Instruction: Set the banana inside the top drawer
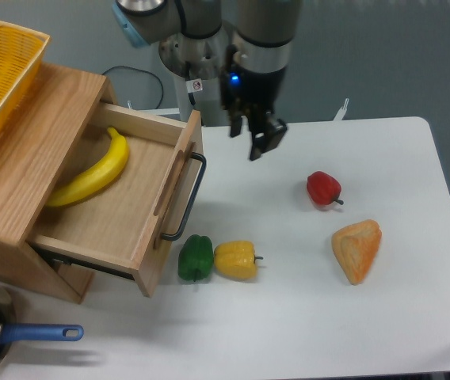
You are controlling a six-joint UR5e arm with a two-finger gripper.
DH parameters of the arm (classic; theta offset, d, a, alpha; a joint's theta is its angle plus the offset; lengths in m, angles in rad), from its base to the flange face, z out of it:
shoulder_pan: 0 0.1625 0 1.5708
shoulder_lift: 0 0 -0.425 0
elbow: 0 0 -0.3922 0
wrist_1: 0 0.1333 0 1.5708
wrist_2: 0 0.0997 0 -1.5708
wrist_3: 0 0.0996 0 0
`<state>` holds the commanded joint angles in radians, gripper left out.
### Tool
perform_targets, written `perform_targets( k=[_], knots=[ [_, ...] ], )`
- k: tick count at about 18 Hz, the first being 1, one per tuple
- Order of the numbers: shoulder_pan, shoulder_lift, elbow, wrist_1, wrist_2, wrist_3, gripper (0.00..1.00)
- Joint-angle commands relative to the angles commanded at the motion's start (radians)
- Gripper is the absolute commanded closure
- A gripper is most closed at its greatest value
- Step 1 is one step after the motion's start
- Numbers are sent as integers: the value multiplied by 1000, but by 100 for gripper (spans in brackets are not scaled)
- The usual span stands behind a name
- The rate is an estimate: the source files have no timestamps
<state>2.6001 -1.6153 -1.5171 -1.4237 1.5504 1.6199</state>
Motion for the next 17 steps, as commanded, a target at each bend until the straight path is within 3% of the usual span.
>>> perform_targets(
  k=[4, 7, 17],
  knots=[
    [-5, -26, 1, 8, 36, -5, 26],
    [-8, -44, 0, 6, 31, -12, 1],
    [-18, -58, -3, 6, 23, -14, 0]
  ],
)
